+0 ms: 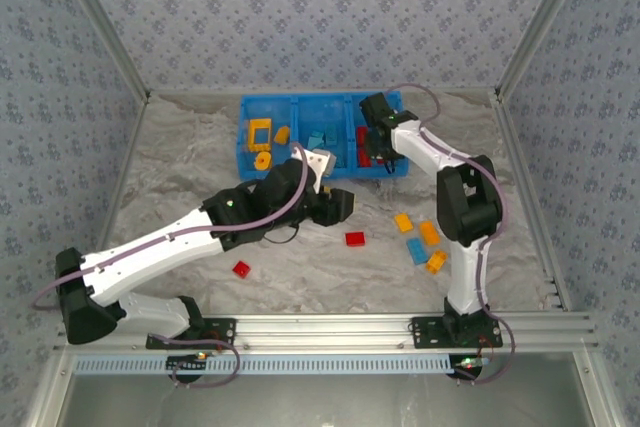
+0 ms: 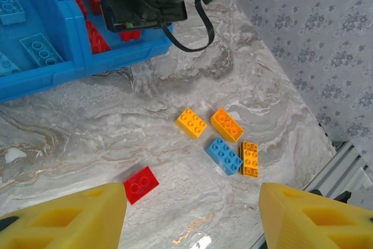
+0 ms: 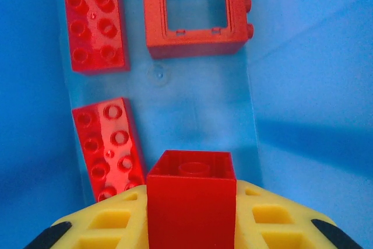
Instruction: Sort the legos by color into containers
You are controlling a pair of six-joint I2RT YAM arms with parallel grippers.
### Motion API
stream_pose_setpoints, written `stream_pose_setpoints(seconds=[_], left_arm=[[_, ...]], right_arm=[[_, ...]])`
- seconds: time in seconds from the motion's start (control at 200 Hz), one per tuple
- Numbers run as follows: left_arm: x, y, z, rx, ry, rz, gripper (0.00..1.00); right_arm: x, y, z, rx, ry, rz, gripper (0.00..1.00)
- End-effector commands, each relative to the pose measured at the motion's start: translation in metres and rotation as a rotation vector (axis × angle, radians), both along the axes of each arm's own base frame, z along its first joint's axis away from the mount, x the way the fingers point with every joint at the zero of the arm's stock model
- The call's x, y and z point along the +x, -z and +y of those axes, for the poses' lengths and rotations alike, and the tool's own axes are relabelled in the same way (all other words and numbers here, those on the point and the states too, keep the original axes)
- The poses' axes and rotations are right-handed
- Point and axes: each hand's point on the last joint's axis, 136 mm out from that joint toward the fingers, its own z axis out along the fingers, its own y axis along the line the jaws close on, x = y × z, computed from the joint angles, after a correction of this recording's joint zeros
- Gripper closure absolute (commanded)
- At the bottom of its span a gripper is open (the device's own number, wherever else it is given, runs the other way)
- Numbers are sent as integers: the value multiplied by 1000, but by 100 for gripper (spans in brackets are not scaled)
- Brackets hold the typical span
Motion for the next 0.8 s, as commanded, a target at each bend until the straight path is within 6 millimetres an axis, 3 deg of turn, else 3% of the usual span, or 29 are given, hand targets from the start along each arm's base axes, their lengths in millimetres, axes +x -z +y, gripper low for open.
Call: stream_pose_setpoints(seconds=[0.0, 0.14, 0.265, 0.355, 0.505, 0.655, 0.799], left_arm=[[4, -11, -6, -15, -3, -41, 38], [3, -7, -5, -14, -7, -37, 38], [3, -7, -5, -12, -10, -37, 38], [3, -5, -3, 0, -12, -33, 37], [0, 6, -5, 24, 10, -18, 37], [1, 34, -19, 95, 82, 44, 37], [13, 58, -41, 89, 70, 174, 37]], right_arm=[[12, -6, -2, 8, -24, 3, 70], [15, 2, 1, 31, -31, 22, 66], [15, -2, 4, 43, -41, 24, 44], [11, -21, 6, 53, -47, -12, 38], [-4, -84, 4, 81, -52, -134, 38], [-52, -133, -6, 104, -46, -222, 40], [-136, -152, -23, 128, -37, -262, 41]])
